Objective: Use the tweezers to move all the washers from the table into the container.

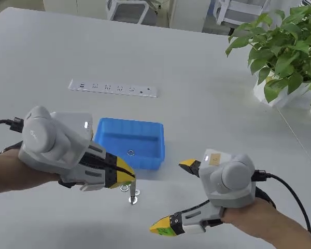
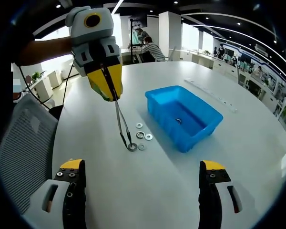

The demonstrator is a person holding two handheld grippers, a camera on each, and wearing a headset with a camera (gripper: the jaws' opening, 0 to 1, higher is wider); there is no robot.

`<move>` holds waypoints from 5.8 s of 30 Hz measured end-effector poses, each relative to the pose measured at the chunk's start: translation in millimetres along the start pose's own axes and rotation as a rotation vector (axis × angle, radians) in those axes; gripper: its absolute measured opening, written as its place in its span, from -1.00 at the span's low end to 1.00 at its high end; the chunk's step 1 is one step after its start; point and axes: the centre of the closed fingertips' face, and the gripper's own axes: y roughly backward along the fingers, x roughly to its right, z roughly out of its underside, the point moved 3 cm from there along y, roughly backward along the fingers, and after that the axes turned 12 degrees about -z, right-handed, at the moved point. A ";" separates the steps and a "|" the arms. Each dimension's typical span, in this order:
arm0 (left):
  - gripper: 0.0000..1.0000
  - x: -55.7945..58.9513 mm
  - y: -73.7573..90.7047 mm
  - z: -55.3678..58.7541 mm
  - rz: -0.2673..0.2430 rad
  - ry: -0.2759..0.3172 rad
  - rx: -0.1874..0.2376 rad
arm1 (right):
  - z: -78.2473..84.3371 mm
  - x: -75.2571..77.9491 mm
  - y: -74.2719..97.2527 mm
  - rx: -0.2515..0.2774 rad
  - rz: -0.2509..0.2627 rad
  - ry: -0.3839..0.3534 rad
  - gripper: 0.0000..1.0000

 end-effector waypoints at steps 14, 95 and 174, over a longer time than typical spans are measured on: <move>-0.91 -0.5 0.7 0.3 0.028 -0.042 -0.001 | -4.3 -5.6 -0.9 0.040 -0.036 0.060 0.83; -0.84 -1.7 -3.0 4.7 0.086 -0.055 -0.059 | -26.2 -15.3 -57.7 0.030 -0.169 0.182 -0.89; 0.98 -27.6 52.6 4.5 -0.218 0.309 0.097 | -102.5 64.0 -24.3 0.062 -0.119 0.332 -0.86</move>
